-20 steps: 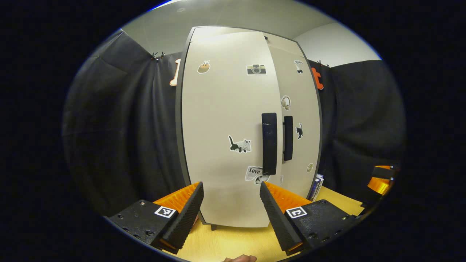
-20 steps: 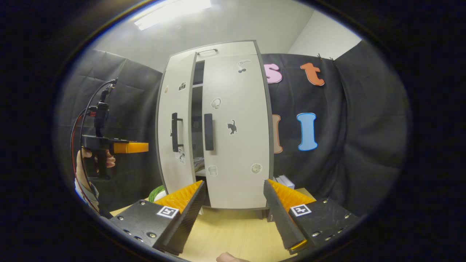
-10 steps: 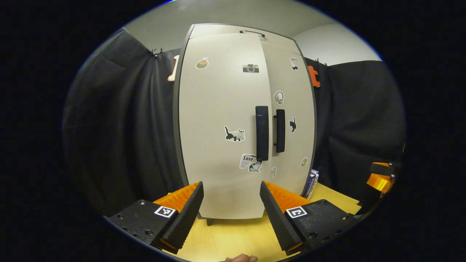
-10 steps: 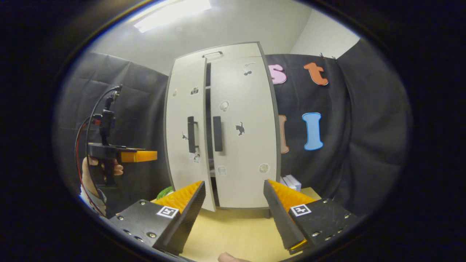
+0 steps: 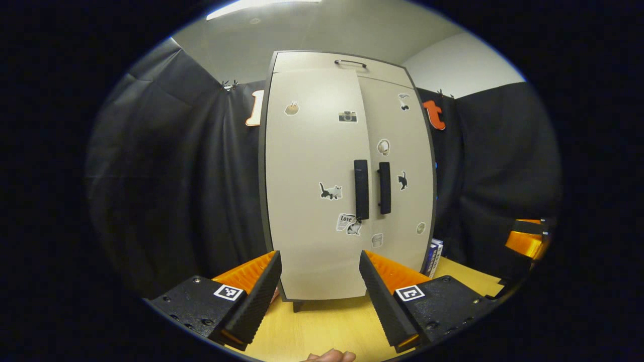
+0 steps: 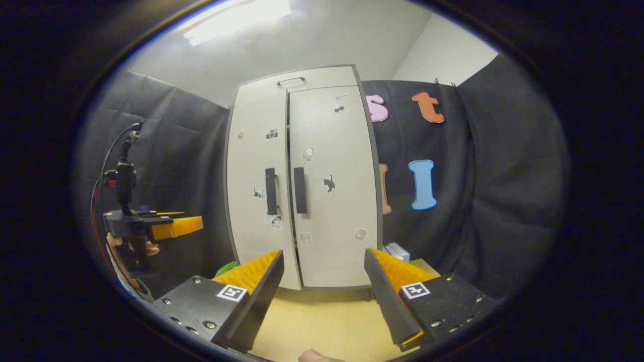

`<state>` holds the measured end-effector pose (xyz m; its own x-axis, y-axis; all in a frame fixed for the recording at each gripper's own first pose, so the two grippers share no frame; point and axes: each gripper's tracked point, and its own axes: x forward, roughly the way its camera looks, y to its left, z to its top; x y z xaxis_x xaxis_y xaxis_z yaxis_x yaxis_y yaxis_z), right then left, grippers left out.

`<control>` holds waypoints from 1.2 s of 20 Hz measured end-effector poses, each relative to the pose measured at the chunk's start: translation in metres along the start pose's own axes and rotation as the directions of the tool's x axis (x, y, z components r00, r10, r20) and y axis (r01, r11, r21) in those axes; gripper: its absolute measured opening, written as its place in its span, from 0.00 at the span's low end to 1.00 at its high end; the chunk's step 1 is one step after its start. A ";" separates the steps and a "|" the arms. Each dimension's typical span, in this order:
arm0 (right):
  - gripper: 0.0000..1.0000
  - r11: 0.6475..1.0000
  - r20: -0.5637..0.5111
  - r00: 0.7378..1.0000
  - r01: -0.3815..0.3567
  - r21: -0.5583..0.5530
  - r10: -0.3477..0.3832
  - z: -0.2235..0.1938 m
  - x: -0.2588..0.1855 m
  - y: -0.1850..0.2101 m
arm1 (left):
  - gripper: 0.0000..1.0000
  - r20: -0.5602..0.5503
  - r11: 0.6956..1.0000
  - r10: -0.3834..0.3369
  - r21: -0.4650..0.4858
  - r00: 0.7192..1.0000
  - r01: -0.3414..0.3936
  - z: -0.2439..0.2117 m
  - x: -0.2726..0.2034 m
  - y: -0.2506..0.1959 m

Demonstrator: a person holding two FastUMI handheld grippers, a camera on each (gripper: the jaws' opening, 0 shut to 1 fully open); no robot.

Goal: Grab one shoe with the right hand and put it into the shoe cabinet, grab the other shoe with the left hand and put it into the shoe cabinet; then close the right door with the right hand and the left door with the left hand.

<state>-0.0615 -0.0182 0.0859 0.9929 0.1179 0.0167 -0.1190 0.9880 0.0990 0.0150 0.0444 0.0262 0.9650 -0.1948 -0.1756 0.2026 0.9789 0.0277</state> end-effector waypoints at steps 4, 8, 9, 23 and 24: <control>0.96 0.999 -0.013 1.000 -0.014 -0.031 0.014 -0.001 0.004 0.007 | 0.94 0.012 1.000 0.021 -0.015 1.000 -0.021 -0.016 -0.027 -0.009; 0.96 0.999 -0.013 0.999 -0.044 -0.032 0.044 -0.003 0.004 0.011 | 0.94 0.040 0.999 0.038 -0.015 0.998 -0.038 -0.024 -0.036 -0.014; 0.96 0.998 -0.014 0.999 -0.048 -0.035 0.048 -0.005 0.003 0.010 | 0.94 0.036 0.999 0.039 0.003 0.999 -0.039 -0.027 -0.035 -0.014; 0.95 0.996 0.053 0.998 -0.034 -0.084 0.038 0.020 -0.017 0.009 | 0.94 0.075 1.000 0.019 -0.007 0.997 -0.018 -0.003 -0.055 -0.017; 0.96 0.996 0.065 0.997 -0.029 -0.087 0.034 0.022 -0.021 0.007 | 0.94 0.077 1.000 0.026 -0.016 0.997 -0.025 -0.001 -0.056 -0.018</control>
<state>-0.0835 -0.0157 0.1084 0.9858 0.1451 0.0846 -0.1466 0.9891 0.0118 -0.0429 0.0378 0.0343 0.9798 -0.1736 -0.0988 0.1760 0.9843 0.0162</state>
